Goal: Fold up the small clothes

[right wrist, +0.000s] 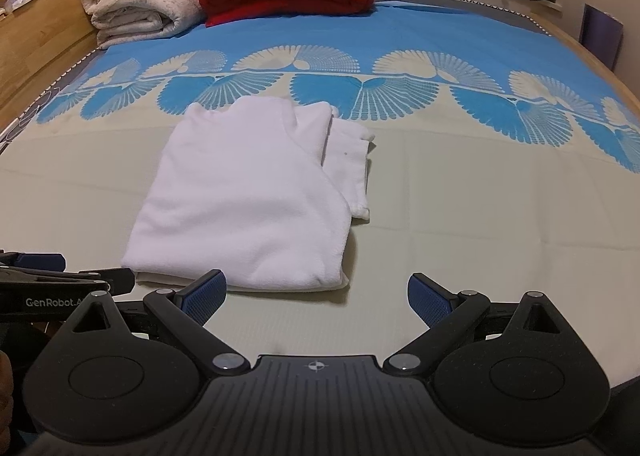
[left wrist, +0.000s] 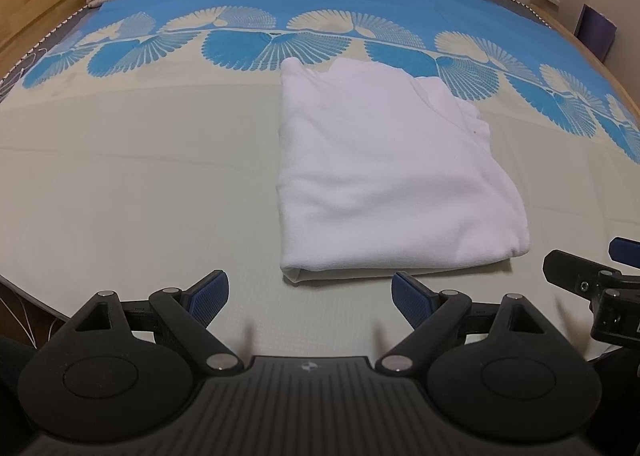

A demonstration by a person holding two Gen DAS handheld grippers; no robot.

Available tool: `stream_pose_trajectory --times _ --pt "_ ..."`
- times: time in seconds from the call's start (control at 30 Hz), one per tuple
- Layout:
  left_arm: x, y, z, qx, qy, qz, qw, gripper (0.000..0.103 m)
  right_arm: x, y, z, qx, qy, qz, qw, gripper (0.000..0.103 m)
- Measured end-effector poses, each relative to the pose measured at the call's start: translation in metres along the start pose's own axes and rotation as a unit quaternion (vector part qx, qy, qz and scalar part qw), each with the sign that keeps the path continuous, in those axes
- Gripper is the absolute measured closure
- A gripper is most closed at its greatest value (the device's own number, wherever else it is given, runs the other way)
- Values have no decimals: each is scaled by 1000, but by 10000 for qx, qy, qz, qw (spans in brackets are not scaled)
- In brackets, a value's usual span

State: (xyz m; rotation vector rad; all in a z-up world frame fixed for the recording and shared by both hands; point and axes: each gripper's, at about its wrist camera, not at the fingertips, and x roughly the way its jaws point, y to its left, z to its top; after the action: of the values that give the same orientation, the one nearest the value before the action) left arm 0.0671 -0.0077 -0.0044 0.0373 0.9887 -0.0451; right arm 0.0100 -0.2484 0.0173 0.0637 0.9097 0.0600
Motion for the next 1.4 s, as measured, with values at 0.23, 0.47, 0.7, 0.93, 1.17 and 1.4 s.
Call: stream_pose_trajectory --times 0.23,0.47,0.7,0.93,1.17,1.4 --pt "1 -1 0 -10 10 -16 10000 11 0 1 0 -2 2 11 10000 6" --pt "1 -2 0 -19 10 -13 10000 11 0 1 0 -2 4 11 10000 6" --pt "2 -2 0 -17 13 -20 10000 11 0 1 0 -1 7 11 10000 6" --pt "2 -4 -1 -41 22 -17 10000 11 0 4 -1 -6 16 14 10000 6" --pt "2 -5 0 -58 28 -15 10000 11 0 4 -1 -7 23 17 10000 6" --pt "2 -5 0 -65 30 -9 10000 11 1 4 -1 -3 21 16 10000 6"
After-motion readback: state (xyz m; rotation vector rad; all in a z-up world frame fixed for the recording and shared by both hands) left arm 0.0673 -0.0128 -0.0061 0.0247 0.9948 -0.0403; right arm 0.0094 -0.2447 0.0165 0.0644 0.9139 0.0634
